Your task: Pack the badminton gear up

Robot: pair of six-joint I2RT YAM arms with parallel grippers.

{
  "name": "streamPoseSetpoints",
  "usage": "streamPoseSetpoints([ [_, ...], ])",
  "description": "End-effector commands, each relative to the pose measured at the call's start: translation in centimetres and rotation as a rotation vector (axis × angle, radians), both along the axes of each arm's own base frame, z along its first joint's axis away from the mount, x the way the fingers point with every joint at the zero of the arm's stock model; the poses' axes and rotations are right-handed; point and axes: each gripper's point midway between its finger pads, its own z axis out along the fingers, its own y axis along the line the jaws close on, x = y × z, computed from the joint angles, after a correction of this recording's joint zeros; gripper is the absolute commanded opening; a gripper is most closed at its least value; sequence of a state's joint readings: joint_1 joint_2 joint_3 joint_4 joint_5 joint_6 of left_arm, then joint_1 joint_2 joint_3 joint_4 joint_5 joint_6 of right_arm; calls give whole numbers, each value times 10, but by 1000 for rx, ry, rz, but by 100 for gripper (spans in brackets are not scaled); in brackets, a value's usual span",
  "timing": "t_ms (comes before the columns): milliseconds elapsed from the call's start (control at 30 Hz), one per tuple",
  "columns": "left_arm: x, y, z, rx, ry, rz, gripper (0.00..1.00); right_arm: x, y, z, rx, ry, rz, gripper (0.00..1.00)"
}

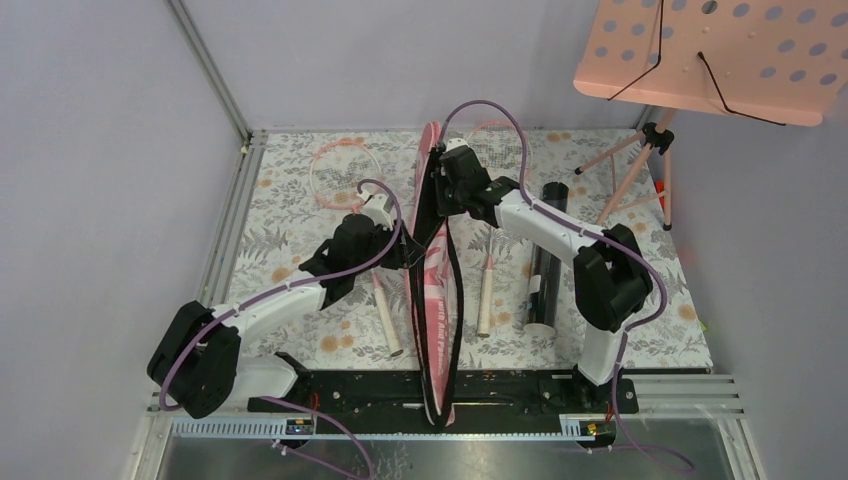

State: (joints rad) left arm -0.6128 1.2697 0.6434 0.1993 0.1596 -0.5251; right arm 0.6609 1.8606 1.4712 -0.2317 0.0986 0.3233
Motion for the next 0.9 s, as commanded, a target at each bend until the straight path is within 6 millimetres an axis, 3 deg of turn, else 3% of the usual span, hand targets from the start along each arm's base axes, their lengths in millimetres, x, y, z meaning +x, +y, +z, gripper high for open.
streamPoseSetpoints([
  [0, 14, 18, 2, 37, -24, 99, 44, -21, 4, 38, 41, -24, 106, 0],
  [67, 16, 14, 5, 30, -28, 87, 52, -25, 7, 40, 53, -25, 114, 0],
  [200, 23, 8, 0, 60, -1, 75, 53, -36, 16, 44, 99, -16, 168, 0],
  [333, 14, 0, -2, 24, 3, 14, 54, -31, 7, 38, 43, -28, 151, 0],
  [433, 6, -1, 10, -17, -27, -8, 66, -30, 5, 35, 27, -30, 151, 0],
  [533, 7, 7, 24, -24, -67, 27, 81, -30, 5, 35, 22, -35, 155, 0],
  [567, 8, 10, 28, -20, -76, 44, 91, -30, 5, 35, 21, -36, 157, 0],
  [633, 10, 15, 35, -9, -93, 63, 98, -30, 4, 35, 21, -38, 157, 0],
  [867, 19, 18, 21, 32, -56, 110, 99, -31, 5, 34, 25, -38, 165, 0],
])
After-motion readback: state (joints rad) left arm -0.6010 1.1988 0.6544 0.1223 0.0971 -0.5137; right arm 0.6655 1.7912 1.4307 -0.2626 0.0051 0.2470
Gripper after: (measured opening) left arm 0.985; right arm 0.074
